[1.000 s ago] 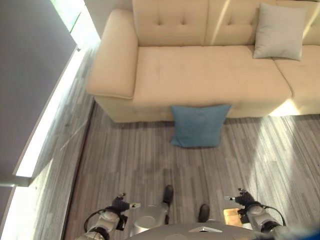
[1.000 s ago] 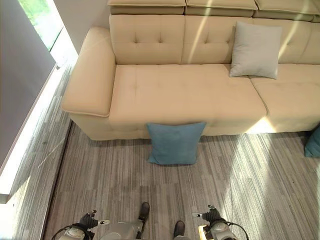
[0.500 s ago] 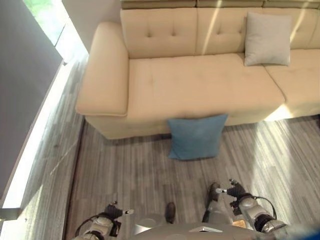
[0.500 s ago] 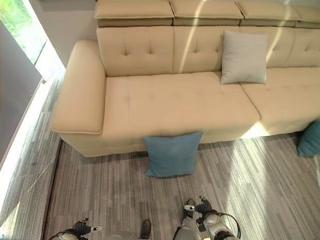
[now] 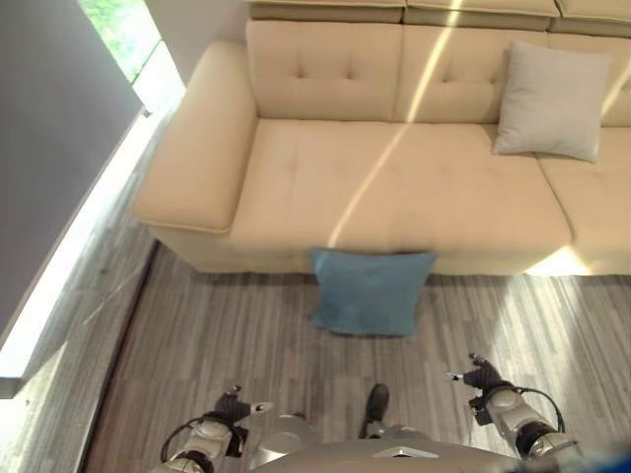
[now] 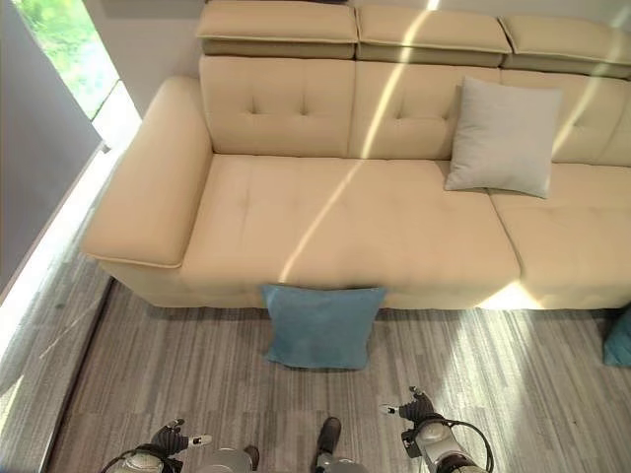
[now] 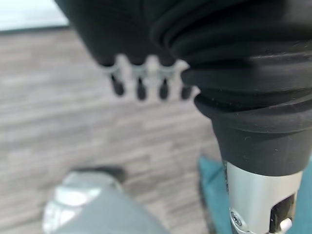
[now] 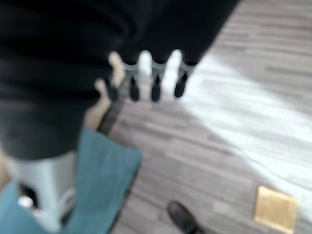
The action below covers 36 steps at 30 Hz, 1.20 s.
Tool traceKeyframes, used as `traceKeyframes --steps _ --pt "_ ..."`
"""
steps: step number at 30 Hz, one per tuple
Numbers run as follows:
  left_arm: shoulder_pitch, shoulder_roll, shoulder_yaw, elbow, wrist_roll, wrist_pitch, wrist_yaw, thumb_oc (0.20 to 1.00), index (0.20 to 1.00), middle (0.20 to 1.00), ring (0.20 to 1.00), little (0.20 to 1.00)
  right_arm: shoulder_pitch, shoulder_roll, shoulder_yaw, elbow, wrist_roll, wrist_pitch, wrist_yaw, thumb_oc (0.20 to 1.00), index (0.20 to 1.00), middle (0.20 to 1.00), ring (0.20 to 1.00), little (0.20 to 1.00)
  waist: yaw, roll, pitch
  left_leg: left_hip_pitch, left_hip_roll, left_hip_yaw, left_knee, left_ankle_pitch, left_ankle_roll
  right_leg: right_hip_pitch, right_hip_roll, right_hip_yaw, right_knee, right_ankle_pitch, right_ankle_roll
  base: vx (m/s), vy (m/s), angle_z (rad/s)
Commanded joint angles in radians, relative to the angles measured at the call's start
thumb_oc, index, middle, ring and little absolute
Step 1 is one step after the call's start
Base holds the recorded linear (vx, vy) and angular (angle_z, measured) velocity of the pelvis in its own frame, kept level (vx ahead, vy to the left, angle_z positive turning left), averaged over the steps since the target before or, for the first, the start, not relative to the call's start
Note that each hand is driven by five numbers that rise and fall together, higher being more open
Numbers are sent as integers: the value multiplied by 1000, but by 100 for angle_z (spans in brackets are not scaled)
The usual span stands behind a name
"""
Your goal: Pick up all the scattered cushions and arrange them neatly on the sofa.
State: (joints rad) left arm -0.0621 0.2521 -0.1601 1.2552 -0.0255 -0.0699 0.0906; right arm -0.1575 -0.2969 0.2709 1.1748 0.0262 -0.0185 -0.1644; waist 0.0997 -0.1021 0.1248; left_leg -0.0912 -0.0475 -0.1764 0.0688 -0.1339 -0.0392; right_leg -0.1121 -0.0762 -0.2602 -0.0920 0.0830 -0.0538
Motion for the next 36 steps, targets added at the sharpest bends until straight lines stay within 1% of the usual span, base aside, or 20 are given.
traceKeyframes --steps 1,4,8,10,11,12,14,15,17,19,20,21,23,25,26,28,31,33,34,36 --pt "-12 22 -21 17 14 -6 9 1000 1000 1000 1000 1000 12 -19 4 10 5 -20 -9 1000 1000 1000 1000 1000 31 50 -19 23 -16 29 -76 95 16 43 -6 29 40 -44 183 162 174 -52" --pt "-9 24 -20 16 12 -4 6 1000 1000 1000 1000 1000 13 -15 3 11 3 -17 -3 1000 1000 1000 1000 1000 29 51 -17 28 -22 35 -70 97 21 50 -8 29 50 -46 183 84 98 -41" --pt "-2 26 -16 17 17 -2 3 1000 1000 1000 1000 1000 20 -6 5 14 -5 -16 0 1000 1000 1000 1000 1000 36 50 -25 54 -28 44 -83 91 31 65 -18 25 58 -45 188 60 84 -3" --pt "7 28 1 24 8 1 1 1000 1000 1000 1000 1000 18 5 5 12 -9 -11 8 1000 1000 1000 1000 1000 53 55 -17 57 -36 54 -68 76 45 50 -38 20 127 -54 198 20 157 -4" --pt "14 32 8 28 4 4 -1 1000 1000 1000 1000 1000 11 9 7 8 -11 -12 10 1000 1000 1000 1000 1000 58 63 -5 58 -39 57 -50 68 57 21 -55 12 202 -59 201 -4 148 -28" --pt "13 36 9 31 6 8 0 1000 1000 1000 1000 1000 5 12 8 5 -11 -10 9 1000 1000 1000 1000 1000 56 68 4 61 -38 58 -45 66 63 0 -61 8 246 -57 205 -5 124 -32" --pt "10 42 8 35 4 6 2 1000 1000 1000 1000 1000 -3 15 4 -5 -6 -13 6 1000 1000 1000 1000 1000 48 74 13 62 -33 51 -39 63 64 -33 -65 15 293 -58 210 30 37 -5" --pt "8 43 7 36 5 6 3 1000 1000 1000 1000 1000 -3 16 3 -5 -4 -12 7 1000 1000 1000 1000 1000 46 74 14 65 -32 50 -41 62 63 -35 -68 17 285 -59 207 123 -55 10" --pt "-4 47 -2 36 7 1 7 1000 1000 1000 1000 1000 -7 12 0 -6 1 -10 0 1000 1000 1000 1000 1000 37 73 13 68 -23 46 -52 63 52 -36 -84 33 203 -41 206 150 -122 15" --pt "-20 48 -11 37 9 -4 11 1000 1000 1000 1000 1000 -12 10 -6 -5 6 -7 -6 1000 1000 1000 1000 1000 20 74 11 72 -14 40 -70 66 40 -62 -93 71 144 -8 217 175 -144 32" --pt "-29 49 -16 36 8 -5 9 1000 1000 1000 1000 1000 -10 7 -8 -1 6 -6 -6 1000 1000 1000 1000 1000 15 73 11 76 -8 39 -78 66 32 -61 -98 77 117 1 220 210 -164 47" --pt "-32 51 -17 36 13 -8 12 1000 1000 1000 1000 1000 -5 7 -10 6 6 -6 -6 1000 1000 1000 1000 1000 10 68 9 79 -4 37 -84 67 22 -43 -101 73 79 10 228 204 -155 54" --pt "-27 52 -12 40 12 -10 17 1000 1000 1000 1000 1000 3 8 -5 13 -2 -3 -7 1000 1000 1000 1000 1000 9 58 -1 92 7 38 -117 75 11 -26 -100 51 51 22 232 180 -170 59" --pt "-33 48 -15 33 6 -11 20 1000 1000 1000 1000 1000 8 2 0 14 -5 -4 -9 1000 1000 1000 1000 1000 8 59 -9 88 26 20 -150 97 -9 -16 -81 39 33 16 230 115 -170 50" --pt "-33 48 -15 33 6 -11 20 1000 1000 1000 1000 1000 8 2 0 14 -5 -4 -9 1000 1000 1000 1000 1000 8 59 -9 88 26 19 -150 97 -9 -16 -81 38 33 16 230 100 -197 62" --pt "-55 30 -36 23 -2 -17 25 1000 1000 1000 1000 1000 12 -19 -4 6 4 -18 -20 1000 1000 1000 1000 1000 5 68 8 44 55 -46 -156 124 -54 -1 -61 -2 23 -14 216 74 -260 80" --pt "-62 22 -42 15 -11 -19 27 1000 1000 1000 1000 1000 10 -37 -1 -2 12 -27 -20 1000 1000 1000 1000 1000 0 66 20 4 73 -70 -149 148 -72 7 -47 -19 9 -30 206 30 -164 117" --pt "-65 18 -44 10 -17 -22 29 1000 1000 1000 1000 1000 10 -45 1 1 17 -27 -24 1000 1000 1000 1000 1000 2 62 29 -22 76 -63 -136 163 -75 15 -42 -31 5 -42 201 21 -81 52" --pt "-64 13 -44 7 -20 -21 27 1000 1000 1000 1000 1000 14 -49 0 4 18 -27 -23 1000 1000 1000 1000 1000 4 63 28 -37 71 -58 -137 171 -69 17 -38 -36 5 -53 200 31 -39 -1" --pt "-60 8 -45 7 -21 -19 24 1000 1000 1000 1000 1000 20 -52 -2 6 25 -28 -22 1000 1000 1000 1000 1000 8 65 26 -70 41 -49 -144 188 -52 19 -28 -33 5 -66 196 62 -4 11"
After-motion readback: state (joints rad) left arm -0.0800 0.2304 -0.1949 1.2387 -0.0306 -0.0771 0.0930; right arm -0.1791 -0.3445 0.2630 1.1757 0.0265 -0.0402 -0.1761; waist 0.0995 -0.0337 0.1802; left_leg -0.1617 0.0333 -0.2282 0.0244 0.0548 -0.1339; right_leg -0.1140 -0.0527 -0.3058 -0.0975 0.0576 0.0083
